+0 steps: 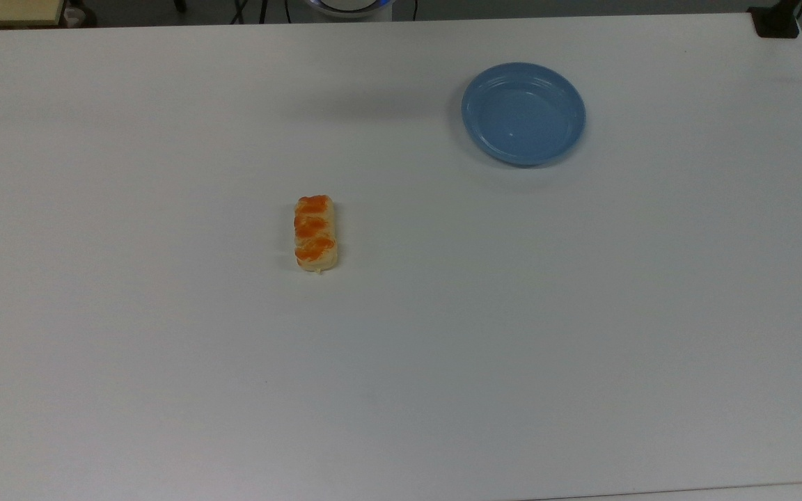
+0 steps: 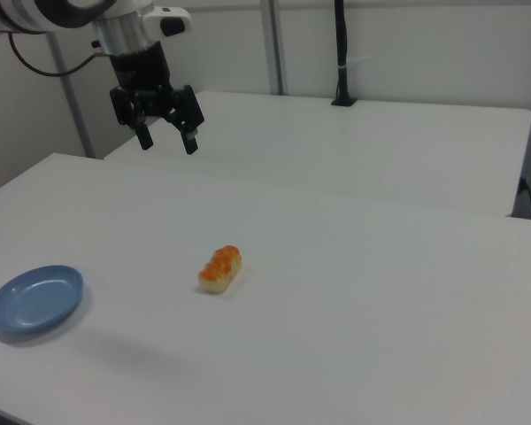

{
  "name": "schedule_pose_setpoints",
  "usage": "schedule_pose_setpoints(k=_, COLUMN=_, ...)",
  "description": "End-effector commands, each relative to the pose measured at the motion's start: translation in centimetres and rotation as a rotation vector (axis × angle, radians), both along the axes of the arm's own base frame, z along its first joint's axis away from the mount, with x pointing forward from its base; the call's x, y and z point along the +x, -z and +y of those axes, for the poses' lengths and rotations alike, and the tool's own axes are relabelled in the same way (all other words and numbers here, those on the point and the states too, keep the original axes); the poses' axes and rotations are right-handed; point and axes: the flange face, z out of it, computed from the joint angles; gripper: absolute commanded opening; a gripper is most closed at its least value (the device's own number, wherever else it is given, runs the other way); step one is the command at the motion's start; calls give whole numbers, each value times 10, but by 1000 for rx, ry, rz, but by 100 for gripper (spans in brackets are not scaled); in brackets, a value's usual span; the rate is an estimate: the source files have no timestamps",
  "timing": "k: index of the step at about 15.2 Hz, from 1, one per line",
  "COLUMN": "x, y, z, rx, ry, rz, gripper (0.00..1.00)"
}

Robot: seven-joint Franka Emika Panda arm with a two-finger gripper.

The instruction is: Put the bread on the table

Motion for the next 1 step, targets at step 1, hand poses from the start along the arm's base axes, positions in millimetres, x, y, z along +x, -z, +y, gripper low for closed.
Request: schedule_pose_setpoints(k=1, x=-8, y=-1, z=-6, rx=54, ry=27, rz=3, gripper=100)
